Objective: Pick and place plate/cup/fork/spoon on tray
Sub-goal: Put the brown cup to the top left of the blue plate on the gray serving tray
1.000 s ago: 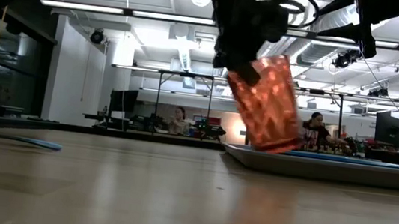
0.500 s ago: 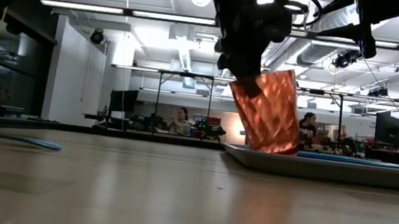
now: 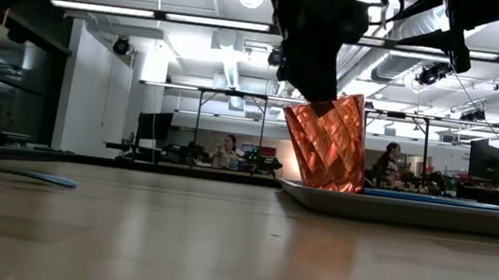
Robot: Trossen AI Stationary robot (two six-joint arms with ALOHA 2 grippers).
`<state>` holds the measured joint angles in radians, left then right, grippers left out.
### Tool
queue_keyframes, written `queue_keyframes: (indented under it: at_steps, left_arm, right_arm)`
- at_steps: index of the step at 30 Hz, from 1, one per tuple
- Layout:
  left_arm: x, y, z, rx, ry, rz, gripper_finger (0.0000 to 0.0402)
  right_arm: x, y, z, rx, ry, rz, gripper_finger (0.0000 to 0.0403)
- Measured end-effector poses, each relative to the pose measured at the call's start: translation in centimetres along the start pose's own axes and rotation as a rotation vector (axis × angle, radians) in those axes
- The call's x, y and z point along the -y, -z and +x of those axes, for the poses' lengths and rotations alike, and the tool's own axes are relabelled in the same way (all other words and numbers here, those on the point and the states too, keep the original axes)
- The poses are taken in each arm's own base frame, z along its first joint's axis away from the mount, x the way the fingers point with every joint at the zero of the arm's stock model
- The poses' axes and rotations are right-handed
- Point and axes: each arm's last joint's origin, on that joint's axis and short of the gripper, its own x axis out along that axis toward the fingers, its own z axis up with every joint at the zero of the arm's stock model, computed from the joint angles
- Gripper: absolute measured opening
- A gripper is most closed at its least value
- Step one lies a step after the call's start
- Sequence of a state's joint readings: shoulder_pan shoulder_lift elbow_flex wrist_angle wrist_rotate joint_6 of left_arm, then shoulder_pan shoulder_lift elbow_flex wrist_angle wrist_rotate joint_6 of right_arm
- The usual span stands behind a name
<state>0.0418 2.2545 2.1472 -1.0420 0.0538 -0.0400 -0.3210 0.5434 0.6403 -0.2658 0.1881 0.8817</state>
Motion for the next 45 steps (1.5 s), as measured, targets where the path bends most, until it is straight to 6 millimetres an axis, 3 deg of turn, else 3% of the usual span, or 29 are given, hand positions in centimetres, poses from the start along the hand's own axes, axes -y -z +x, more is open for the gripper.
queue_keyframes:
  at_steps: [13, 21, 27, 31, 38, 41, 45]
  left_arm:
    - [-1.2, -0.6, -1.7, 0.041, 0.029, 0.012, 0.0175]
    - [-3.5, -0.3, -8.3, 0.156, 0.005, -0.048, 0.0175]
    - [-5.1, 0.8, -14.2, 0.328, 0.025, -0.133, 0.0175]
    - [-5.5, 2.6, -16.8, 0.501, 0.037, -0.189, 0.0175]
    - [-5.0, 8.6, -19.2, 0.860, 0.094, -0.296, 0.0175]
    - [-4.8, 11.3, -20.1, 1.007, 0.108, -0.332, 0.0175]
    - [-5.1, 14.3, -20.9, 1.110, 0.062, -0.374, 0.0174]
  right_arm:
    - [0.0, 0.0, 0.0, 0.000, 0.000, 0.000, 0.0181]
    - [0.0, 0.1, 0.0, -0.022, -0.013, 0.010, 0.0181]
    - [-0.5, 1.1, 0.6, -0.263, -0.160, 0.028, 0.0181]
    - [-1.1, 2.6, 1.5, -0.419, -0.191, 0.071, 0.0181]
    - [-2.3, 7.1, 3.3, -0.664, -0.117, 0.098, 0.0174]
    - [-3.2, 8.7, 3.9, -0.717, -0.001, 0.073, 0.0169]
    - [-5.4, 9.2, 4.6, -0.718, 0.208, 0.008, 0.0167]
